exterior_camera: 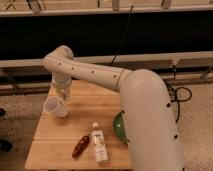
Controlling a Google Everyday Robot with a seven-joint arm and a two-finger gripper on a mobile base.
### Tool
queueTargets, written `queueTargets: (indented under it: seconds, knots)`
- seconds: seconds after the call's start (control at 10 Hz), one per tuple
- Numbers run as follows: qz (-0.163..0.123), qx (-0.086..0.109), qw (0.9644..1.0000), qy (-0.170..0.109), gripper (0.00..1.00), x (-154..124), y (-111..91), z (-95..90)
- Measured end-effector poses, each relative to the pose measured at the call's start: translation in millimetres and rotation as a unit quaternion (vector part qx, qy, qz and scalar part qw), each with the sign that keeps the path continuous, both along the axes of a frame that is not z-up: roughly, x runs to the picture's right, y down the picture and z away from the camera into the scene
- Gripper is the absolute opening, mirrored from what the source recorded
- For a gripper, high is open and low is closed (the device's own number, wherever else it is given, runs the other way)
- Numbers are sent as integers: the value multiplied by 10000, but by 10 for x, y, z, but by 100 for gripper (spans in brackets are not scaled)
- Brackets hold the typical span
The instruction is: Place the white sponge in the ceramic cup
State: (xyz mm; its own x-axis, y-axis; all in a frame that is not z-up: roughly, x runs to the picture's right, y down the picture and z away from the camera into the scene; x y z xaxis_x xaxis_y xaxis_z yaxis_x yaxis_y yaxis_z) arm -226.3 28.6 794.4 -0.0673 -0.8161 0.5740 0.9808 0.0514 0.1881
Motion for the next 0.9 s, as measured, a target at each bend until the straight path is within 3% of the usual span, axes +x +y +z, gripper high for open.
queueTargets:
  seconds: [0.2, 0.5, 0.9]
  knots:
    - [42, -19, 10000, -19, 0, 9, -6, 21]
    - [146, -44, 9999, -30, 0, 157, -169, 177]
    - [289, -43, 9996, 47, 0, 357, -235, 217]
